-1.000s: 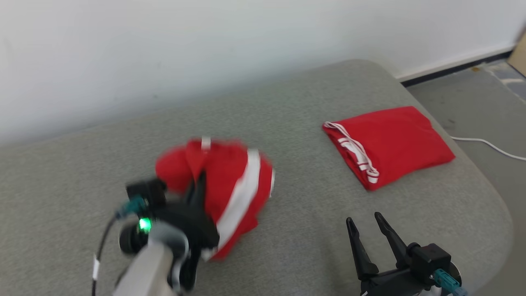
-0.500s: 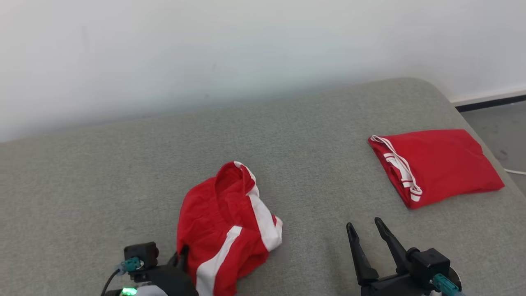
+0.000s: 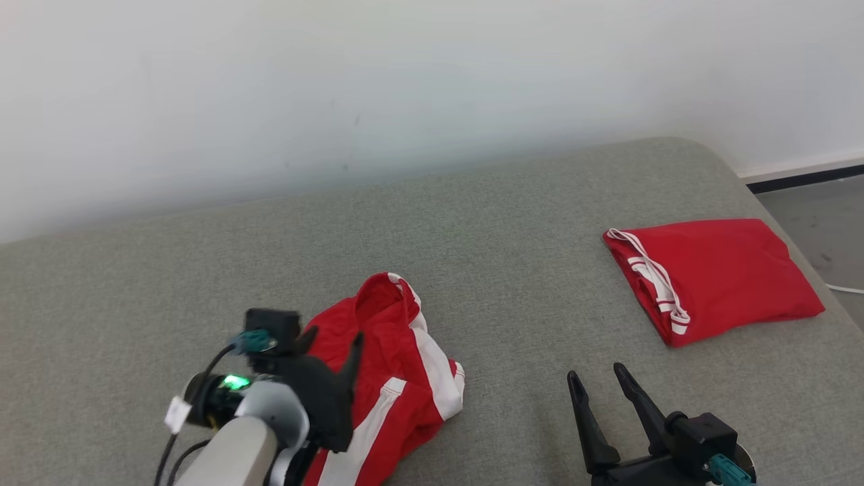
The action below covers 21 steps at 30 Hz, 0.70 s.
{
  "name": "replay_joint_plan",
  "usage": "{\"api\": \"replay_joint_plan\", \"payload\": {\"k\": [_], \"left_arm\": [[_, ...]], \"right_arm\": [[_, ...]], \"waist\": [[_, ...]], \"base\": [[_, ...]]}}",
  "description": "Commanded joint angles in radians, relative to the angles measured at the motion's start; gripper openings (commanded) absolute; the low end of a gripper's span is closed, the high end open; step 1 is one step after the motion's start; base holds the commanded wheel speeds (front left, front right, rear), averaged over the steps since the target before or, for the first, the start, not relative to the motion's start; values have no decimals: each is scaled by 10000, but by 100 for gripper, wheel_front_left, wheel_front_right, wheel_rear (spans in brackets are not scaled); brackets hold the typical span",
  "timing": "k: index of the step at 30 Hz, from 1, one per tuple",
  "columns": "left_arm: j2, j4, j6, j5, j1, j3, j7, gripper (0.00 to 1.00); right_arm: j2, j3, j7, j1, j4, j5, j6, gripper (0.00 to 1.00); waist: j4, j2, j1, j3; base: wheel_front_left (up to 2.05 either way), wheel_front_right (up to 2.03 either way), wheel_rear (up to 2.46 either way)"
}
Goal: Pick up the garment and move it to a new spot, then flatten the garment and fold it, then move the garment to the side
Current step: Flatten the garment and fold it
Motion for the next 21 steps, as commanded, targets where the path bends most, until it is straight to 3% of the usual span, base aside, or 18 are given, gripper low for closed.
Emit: {"api": "replay_joint_plan", "payload": {"k": [1, 9, 21], "left_arm": [[-57, -84, -85, 102, -167, -143, 274, 100], [-239, -68, -507, 417, -578, -1407, 2496, 100], [197, 511, -965, 1597, -1057, -3113, 4352, 100]], "right_arm": [[32, 16, -45, 49, -5, 40, -30, 100], [52, 56, -45, -53, -4, 43, -30, 100], [74, 107, -45, -49, 27, 29, -30, 100]], "waist": [[-81, 0, 0, 17], [-507, 0, 0, 95], [-760, 0, 0, 93]], "base": [[0, 0, 0], [0, 0, 0], [0, 0, 0]]}}
